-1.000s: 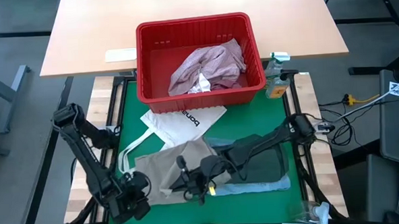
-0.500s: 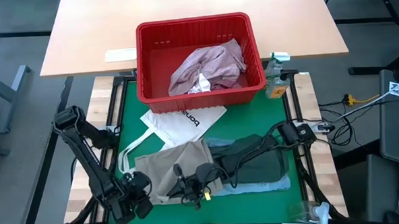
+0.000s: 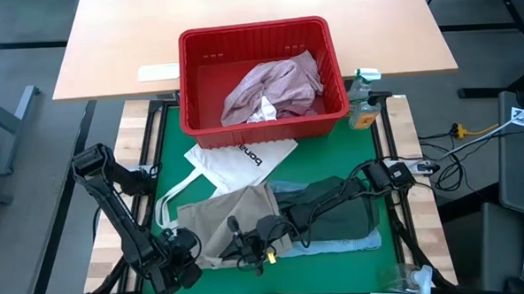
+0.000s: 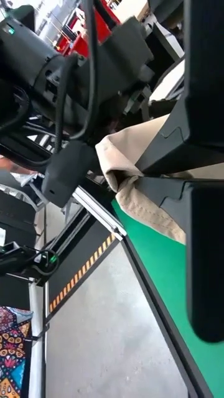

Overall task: Fold laundry
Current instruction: Fold the gray shorts

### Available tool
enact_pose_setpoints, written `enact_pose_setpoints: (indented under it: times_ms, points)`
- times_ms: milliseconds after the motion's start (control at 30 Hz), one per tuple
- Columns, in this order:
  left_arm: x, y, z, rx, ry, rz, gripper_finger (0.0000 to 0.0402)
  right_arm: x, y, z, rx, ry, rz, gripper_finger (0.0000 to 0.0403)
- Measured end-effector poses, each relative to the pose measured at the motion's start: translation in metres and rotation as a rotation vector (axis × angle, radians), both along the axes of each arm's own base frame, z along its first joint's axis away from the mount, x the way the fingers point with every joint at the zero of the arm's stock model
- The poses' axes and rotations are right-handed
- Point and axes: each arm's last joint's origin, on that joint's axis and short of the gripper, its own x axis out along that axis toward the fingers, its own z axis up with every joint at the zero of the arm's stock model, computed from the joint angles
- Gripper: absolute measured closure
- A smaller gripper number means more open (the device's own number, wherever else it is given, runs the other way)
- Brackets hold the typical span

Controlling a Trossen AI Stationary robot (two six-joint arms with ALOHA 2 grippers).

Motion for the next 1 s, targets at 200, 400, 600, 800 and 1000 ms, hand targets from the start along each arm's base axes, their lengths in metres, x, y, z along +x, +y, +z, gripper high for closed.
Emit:
enact_pose_setpoints:
  times_ms: [200, 400, 600, 800, 1000]
  points:
    - [-0.001, 0.003, 0.000, 0.034, 0.006, 0.002, 0.0276, 0.000, 0.000, 0.000, 0.068, 0.039, -0.009, 0.0370]
    - [-0.002, 0.005, -0.001, 0.055, 0.011, 0.003, 0.0276, 0.000, 0.000, 0.000, 0.091, 0.053, -0.048, 0.0288]
    - [-0.001, 0.005, 0.000, 0.081, -0.029, 0.010, 0.0276, 0.000, -0.006, 0.010, 0.068, 0.034, -0.239, 0.0229]
    - [-0.001, 0.005, 0.000, 0.083, -0.035, 0.011, 0.0276, -0.019, -0.013, 0.049, -0.007, 0.154, -0.274, 0.0222]
    - [-0.001, 0.005, 0.000, 0.086, -0.040, 0.012, 0.0276, -0.055, -0.010, 0.081, -0.100, 0.344, -0.249, 0.0221]
